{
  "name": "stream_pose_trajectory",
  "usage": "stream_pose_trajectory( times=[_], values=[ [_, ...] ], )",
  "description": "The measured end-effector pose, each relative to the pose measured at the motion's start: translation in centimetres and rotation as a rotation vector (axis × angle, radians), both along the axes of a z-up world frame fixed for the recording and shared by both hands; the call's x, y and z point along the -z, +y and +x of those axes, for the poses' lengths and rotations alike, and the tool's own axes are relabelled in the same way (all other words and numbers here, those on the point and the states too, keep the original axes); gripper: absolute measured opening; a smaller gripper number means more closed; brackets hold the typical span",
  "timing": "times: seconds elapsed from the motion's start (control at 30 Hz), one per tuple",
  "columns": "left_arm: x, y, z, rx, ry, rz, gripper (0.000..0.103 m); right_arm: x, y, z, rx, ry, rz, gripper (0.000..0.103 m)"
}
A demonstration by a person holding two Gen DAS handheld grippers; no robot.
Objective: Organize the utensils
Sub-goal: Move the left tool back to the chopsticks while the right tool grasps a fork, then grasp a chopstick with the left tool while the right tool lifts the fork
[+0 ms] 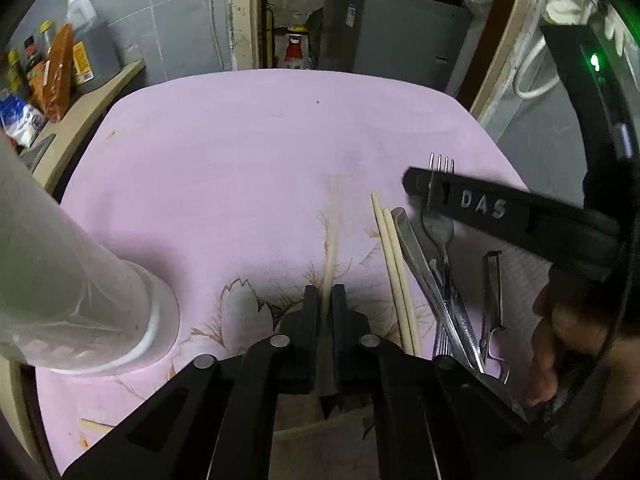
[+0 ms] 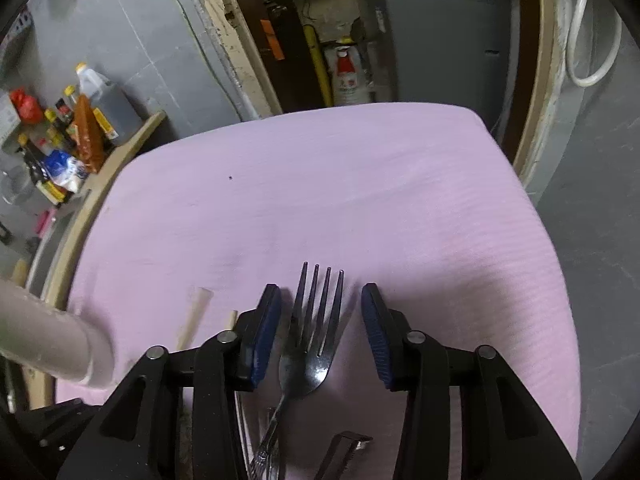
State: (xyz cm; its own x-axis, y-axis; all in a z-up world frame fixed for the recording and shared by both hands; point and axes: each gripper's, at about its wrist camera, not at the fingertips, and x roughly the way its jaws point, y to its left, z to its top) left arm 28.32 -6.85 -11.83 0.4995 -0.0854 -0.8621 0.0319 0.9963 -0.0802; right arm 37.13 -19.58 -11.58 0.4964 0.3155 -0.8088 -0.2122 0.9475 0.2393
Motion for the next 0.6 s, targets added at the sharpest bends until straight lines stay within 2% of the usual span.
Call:
stream_pose_trajectory(
  times=[0.13, 0.2, 0.27, 0.53, 0.57, 0.6],
  values=[
    [-0.2, 0.2, -0.5, -0.031, -0.011, -0.024, 0.003, -0.1, 0.1, 0.0, 0.035, 0.008, -0.013, 0.030],
    [-0.4, 0.1, -0.7, -0.043, -0.017, -0.030, 0.003, -0.1, 0.4, -0.2, 0.047, 0.006, -0.019, 0.021],
    [-0.6, 0.0, -0.9, -0.044, -0.024, -0.039, 0.003, -0.1, 0.6, -0.4, 0.054, -0.001, -0.015, 0.021],
    [-2.8, 0.6, -2.6, -0.031, -0.119, -0.090, 0.003, -0.7, -1.7, -2.1, 0.000, -0.044, 0.113, 0.015],
    [-3.1, 0.6, -2.8, -0.031, -0.131, -0.096, 0.002, -0.8, -1.9, -2.3, -0.006, -0.049, 0.113, 0.012],
    [-3.4, 0.6, -2.9, -0.030, -0.142, -0.101, 0.002, -0.9, -2.1, -2.5, -0.014, -0.053, 0.120, 0.005]
  ],
)
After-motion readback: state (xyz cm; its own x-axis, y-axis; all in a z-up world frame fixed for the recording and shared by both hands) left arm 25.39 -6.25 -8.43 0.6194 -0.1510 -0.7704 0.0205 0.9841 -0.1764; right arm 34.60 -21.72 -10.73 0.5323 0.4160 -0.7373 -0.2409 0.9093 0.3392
